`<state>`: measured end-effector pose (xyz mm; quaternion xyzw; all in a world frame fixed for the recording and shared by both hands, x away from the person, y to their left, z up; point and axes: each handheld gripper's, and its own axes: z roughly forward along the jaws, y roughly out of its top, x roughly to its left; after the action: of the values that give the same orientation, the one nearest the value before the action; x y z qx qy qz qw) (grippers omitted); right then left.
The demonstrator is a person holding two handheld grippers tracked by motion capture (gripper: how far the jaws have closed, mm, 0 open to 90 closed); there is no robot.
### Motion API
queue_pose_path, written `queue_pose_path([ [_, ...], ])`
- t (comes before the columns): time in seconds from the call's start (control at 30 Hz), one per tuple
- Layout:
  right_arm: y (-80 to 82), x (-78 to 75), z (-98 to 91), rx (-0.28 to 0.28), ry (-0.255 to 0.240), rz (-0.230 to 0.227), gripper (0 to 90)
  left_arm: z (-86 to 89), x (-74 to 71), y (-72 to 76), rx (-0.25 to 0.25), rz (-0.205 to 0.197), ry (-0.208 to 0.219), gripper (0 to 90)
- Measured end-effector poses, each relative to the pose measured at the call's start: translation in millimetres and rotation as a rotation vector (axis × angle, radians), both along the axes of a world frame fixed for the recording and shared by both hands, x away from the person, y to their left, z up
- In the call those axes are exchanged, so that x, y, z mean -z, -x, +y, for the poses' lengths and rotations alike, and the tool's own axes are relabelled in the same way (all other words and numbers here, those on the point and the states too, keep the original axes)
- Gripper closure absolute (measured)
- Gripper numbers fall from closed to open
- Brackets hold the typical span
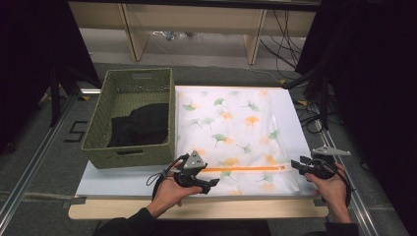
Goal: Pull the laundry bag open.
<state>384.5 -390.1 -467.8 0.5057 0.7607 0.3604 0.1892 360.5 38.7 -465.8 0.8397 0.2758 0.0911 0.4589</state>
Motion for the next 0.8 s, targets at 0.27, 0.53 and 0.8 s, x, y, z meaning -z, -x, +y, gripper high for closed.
queue_pose_path([
  [0.27, -3.4, 6.0, 7.0, -0.020, -0.010, 0.063, 56.4, -0.9, 0.6, 0.8, -0.004, -0.003, -0.002, 30.3],
  [0.53, -6.2, 12.1, 17.5, -0.065, 0.007, 0.115, 55.4, -2.2, 1.6, 0.6, 0.001, 0.001, 0.011, 30.3],
  [0.8, -8.3, 12.3, 24.3, -0.089, 0.081, 0.085, 56.3, -4.4, 3.1, 1.4, 0.006, 0.011, 0.020, 29.4],
])
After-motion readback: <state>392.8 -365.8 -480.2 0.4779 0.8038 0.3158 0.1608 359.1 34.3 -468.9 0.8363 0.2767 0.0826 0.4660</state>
